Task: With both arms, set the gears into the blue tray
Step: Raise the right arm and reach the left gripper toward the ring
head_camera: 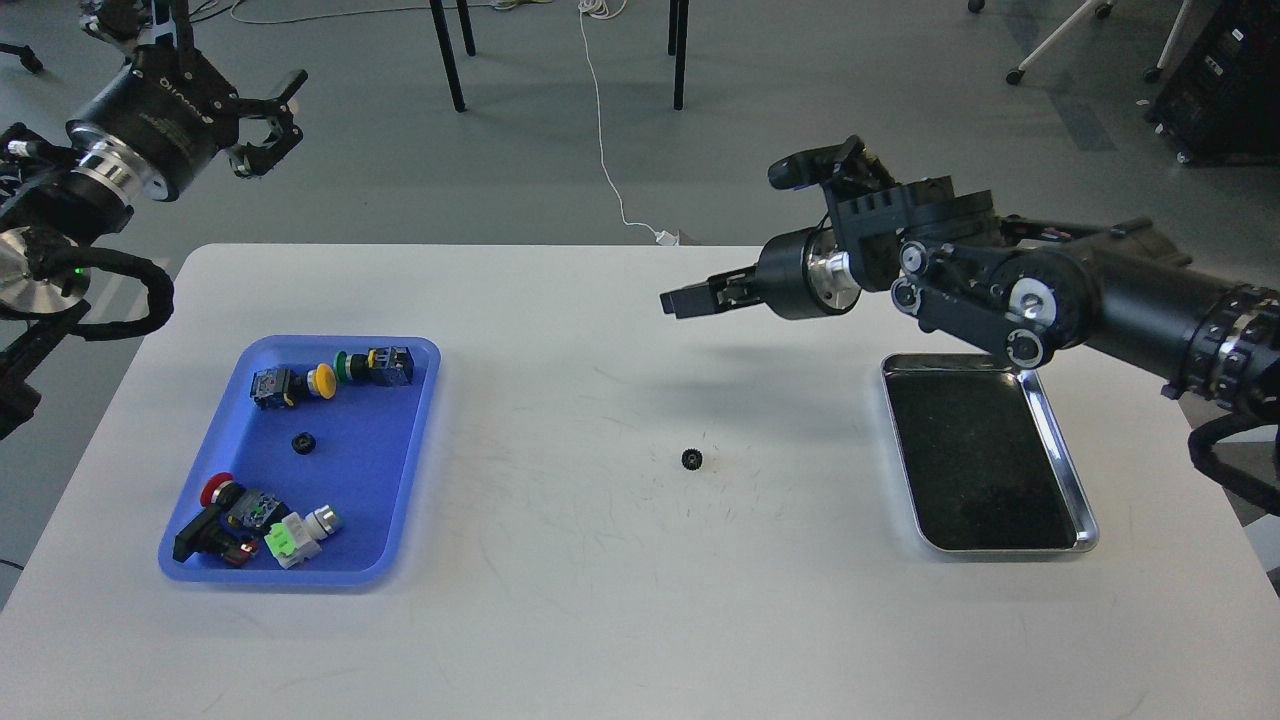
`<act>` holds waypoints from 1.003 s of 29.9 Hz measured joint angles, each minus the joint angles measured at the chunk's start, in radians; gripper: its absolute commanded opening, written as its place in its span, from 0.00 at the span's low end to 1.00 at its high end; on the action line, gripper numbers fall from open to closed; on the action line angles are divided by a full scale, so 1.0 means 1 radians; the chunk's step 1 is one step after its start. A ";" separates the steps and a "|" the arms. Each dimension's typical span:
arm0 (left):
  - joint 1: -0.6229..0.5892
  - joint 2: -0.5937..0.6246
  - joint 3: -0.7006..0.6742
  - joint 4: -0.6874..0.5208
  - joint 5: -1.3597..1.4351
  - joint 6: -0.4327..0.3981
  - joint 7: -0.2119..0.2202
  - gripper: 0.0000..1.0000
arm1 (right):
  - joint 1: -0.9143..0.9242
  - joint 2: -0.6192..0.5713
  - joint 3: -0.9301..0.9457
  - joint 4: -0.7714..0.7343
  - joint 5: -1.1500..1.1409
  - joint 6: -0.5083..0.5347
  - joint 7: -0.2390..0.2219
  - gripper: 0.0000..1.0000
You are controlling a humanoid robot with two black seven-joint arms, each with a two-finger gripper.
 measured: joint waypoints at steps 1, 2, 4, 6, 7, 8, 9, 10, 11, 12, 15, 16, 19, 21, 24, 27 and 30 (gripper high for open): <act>-0.020 -0.003 0.002 -0.001 0.024 -0.003 0.009 0.98 | 0.002 -0.043 0.030 0.003 0.048 0.000 0.000 0.90; -0.036 -0.005 0.002 -0.002 0.052 -0.006 0.016 0.98 | 0.003 -0.081 0.054 0.006 0.090 0.000 0.000 0.90; -0.065 -0.018 0.003 -0.009 0.133 -0.011 0.022 0.97 | 0.002 -0.155 0.098 0.013 0.171 0.000 0.001 0.91; -0.092 -0.052 0.003 -0.047 0.272 -0.022 0.019 0.97 | -0.011 -0.251 0.152 0.018 0.258 0.000 0.003 0.91; -0.100 -0.070 0.001 -0.075 0.355 -0.026 0.015 0.97 | -0.026 -0.300 0.177 0.021 0.304 0.000 0.004 0.91; -0.103 -0.083 0.001 -0.101 0.422 -0.030 0.012 0.97 | -0.043 -0.339 0.196 0.025 0.342 0.000 0.005 0.91; -0.106 -0.096 0.000 -0.129 0.495 -0.031 0.010 0.96 | -0.065 -0.380 0.218 0.034 0.388 0.000 0.005 0.92; -0.109 -0.110 -0.002 -0.157 0.557 -0.032 0.008 0.95 | -0.088 -0.417 0.239 0.047 0.434 0.000 0.005 0.93; -0.110 -0.127 -0.003 -0.184 0.615 -0.033 0.007 0.94 | -0.113 -0.454 0.261 0.062 0.484 0.000 0.006 0.94; -0.110 -0.145 -0.001 -0.206 0.662 -0.033 0.006 0.94 | -0.138 -0.484 0.277 0.073 0.529 0.000 0.006 0.94; -0.109 -0.212 0.002 -0.251 0.816 -0.033 0.006 0.94 | -0.217 -0.558 0.310 0.098 0.674 -0.001 0.006 0.96; -0.106 -0.239 0.003 -0.259 0.881 -0.033 0.005 0.94 | -0.243 -0.577 0.315 0.101 0.723 -0.001 0.006 0.96; -0.093 -0.312 0.006 -0.283 1.109 -0.030 -0.005 0.94 | -0.310 -0.627 0.321 0.103 0.875 0.002 0.008 0.96; -0.078 -0.351 0.006 -0.296 1.269 -0.026 -0.018 0.94 | -0.352 -0.648 0.322 0.105 0.979 0.007 0.010 0.96; -0.051 -0.411 0.013 -0.304 1.517 -0.022 -0.030 0.94 | -0.412 -0.672 0.322 0.115 1.126 0.016 0.013 0.97; -0.024 -0.452 0.073 -0.304 1.758 0.017 -0.035 0.93 | -0.477 -0.690 0.323 0.125 1.210 0.039 0.036 0.97; -0.006 -0.465 0.227 -0.296 2.009 0.165 -0.048 0.92 | -0.540 -0.697 0.324 0.125 1.232 0.064 0.085 0.97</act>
